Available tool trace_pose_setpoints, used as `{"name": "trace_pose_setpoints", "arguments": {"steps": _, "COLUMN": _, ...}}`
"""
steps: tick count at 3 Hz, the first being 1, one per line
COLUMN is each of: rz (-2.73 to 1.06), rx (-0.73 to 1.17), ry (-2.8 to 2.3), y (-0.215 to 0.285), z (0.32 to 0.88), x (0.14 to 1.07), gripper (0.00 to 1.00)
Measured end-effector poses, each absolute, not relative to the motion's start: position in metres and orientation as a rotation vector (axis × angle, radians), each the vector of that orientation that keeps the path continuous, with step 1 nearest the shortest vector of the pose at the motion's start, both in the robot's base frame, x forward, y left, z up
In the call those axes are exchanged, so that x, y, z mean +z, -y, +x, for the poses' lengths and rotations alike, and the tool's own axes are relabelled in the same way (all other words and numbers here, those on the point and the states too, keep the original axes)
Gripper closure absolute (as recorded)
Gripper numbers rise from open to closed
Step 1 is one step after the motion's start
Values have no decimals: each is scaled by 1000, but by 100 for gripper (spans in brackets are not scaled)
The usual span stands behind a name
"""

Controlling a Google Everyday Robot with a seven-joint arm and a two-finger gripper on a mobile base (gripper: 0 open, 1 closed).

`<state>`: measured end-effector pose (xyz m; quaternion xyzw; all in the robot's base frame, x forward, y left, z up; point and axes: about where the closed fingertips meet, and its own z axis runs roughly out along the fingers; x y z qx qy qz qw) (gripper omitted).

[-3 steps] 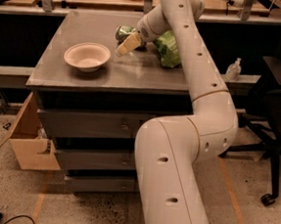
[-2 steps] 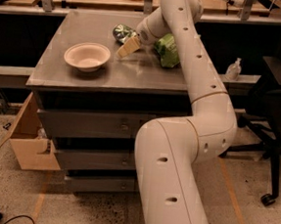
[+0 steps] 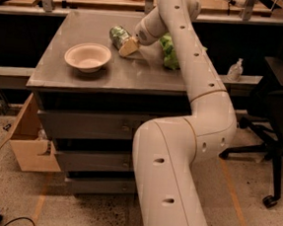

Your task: Pick green can

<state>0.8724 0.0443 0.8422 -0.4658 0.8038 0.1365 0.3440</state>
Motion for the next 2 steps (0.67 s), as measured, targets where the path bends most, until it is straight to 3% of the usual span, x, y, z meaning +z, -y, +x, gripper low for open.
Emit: {"name": "trace_pose_setpoints", "arguments": {"steps": 2, "rz": -1130, "rx": 262, "ry": -2108, "y": -45, "z": 882, "x": 870, "gripper": 0}}
